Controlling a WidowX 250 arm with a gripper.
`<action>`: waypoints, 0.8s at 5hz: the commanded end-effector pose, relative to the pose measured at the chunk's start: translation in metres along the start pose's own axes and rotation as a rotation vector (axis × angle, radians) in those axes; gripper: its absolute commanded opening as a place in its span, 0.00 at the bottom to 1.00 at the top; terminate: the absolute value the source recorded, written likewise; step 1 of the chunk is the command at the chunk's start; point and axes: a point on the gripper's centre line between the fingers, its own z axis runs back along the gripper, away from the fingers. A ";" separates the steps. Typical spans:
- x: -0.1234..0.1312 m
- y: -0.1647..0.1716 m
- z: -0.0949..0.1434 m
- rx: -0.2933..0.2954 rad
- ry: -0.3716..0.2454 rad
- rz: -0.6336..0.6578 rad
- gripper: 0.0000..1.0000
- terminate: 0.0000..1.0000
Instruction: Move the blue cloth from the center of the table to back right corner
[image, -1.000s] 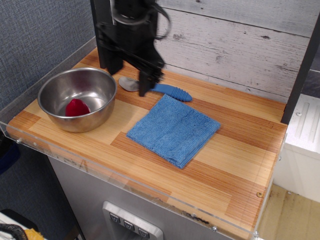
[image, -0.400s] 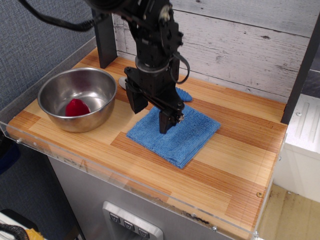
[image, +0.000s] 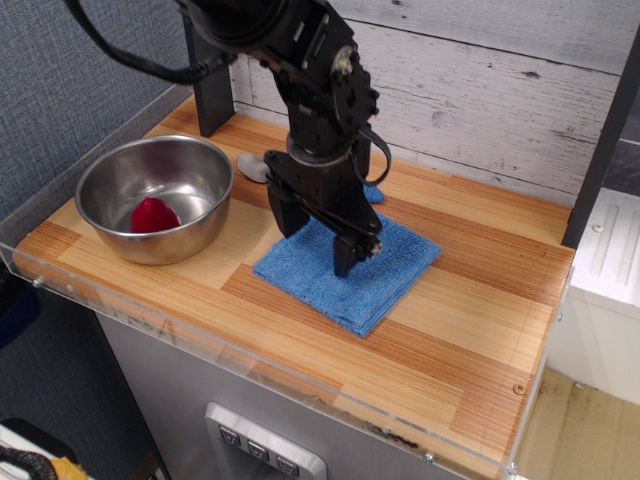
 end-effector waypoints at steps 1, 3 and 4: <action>0.003 -0.010 0.002 -0.030 -0.018 -0.019 1.00 0.00; 0.006 -0.019 -0.011 -0.073 -0.012 -0.009 1.00 0.00; 0.013 -0.023 -0.014 -0.071 -0.008 -0.020 1.00 0.00</action>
